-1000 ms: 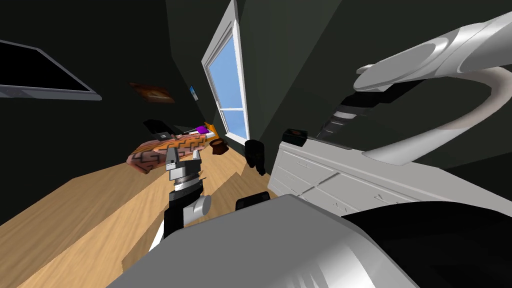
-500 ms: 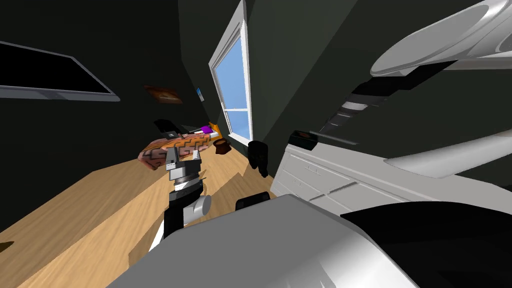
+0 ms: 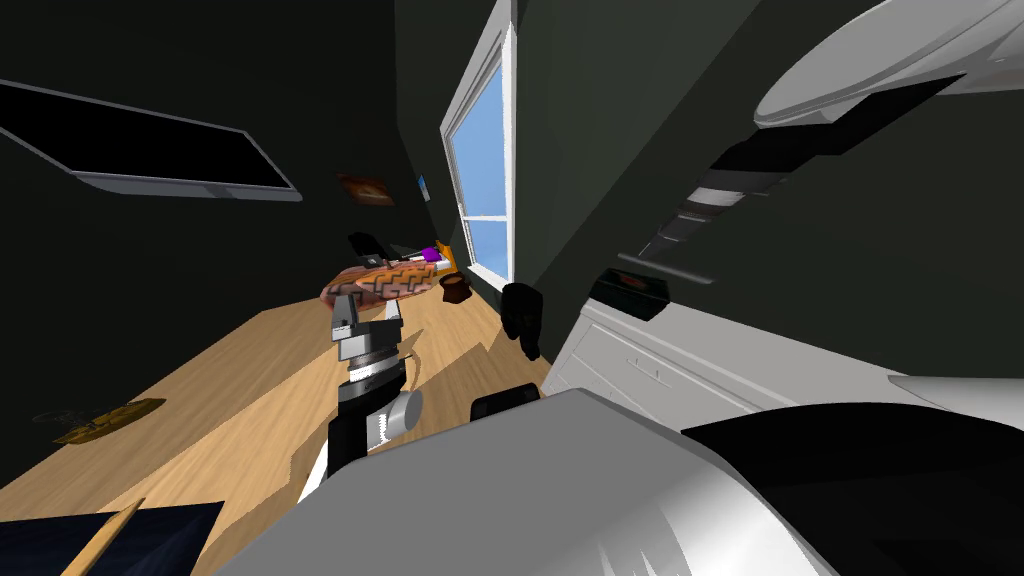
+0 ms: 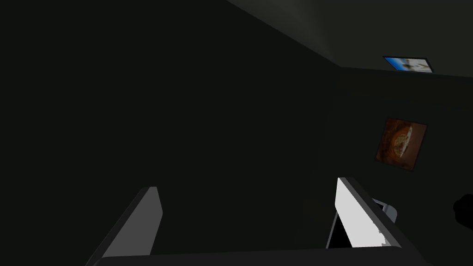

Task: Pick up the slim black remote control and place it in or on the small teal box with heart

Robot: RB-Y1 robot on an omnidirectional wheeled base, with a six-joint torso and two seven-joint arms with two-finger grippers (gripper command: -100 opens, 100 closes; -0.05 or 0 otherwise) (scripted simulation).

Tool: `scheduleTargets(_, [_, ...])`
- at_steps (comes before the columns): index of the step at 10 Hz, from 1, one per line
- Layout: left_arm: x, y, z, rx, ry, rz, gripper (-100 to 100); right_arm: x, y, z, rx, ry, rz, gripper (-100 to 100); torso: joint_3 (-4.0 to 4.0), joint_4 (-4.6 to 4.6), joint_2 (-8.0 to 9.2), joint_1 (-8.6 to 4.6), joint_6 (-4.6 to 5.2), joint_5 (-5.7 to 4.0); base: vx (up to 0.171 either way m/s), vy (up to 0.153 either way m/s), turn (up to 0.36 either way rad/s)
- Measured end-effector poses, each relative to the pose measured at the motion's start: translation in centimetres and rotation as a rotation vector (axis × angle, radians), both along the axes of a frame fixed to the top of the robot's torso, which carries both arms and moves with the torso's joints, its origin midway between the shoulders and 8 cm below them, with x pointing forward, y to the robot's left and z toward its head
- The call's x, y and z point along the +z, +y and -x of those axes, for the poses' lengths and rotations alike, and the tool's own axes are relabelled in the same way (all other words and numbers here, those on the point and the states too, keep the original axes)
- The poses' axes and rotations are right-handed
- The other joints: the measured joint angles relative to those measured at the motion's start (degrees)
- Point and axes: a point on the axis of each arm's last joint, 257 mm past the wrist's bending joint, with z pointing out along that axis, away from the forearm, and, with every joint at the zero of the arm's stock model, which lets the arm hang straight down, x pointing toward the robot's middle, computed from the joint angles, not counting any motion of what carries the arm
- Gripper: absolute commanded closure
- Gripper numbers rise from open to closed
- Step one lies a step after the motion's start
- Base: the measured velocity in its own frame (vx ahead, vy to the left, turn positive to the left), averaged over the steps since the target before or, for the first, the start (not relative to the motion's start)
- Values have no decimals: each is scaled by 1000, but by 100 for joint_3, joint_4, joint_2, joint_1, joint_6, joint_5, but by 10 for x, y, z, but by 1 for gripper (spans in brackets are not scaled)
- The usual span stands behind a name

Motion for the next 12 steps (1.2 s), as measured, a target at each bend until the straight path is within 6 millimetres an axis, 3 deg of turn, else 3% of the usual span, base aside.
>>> scheduleTargets(1, [0,0,0,0,0,0,0,1,0,-1,3,-3,1,-100,7,4,9,15,9,0,3,-10,-4])
scheduleTargets(5, [0,0,0,0,0,0,0,1,0,-1,2,-3,1,-100,13,7,19,41,9,8,0,0,0])
scheduleTargets(6, [0,0,0,0,0,0,0,1,0,-1,2,-3,1,0,13,7,19,42,9,8,0,0,0])
scheduleTargets(7, [0,0,0,0,0,0,0,1,0,-1,2,-3,1,-100,13,7,19,42,9,8,16,-54,-22])
scheduleTargets(12, [0,0,0,0,0,0,0,47,39,9,9,-11,2,-100,15,8,23,40,8,8,6,-49,10])
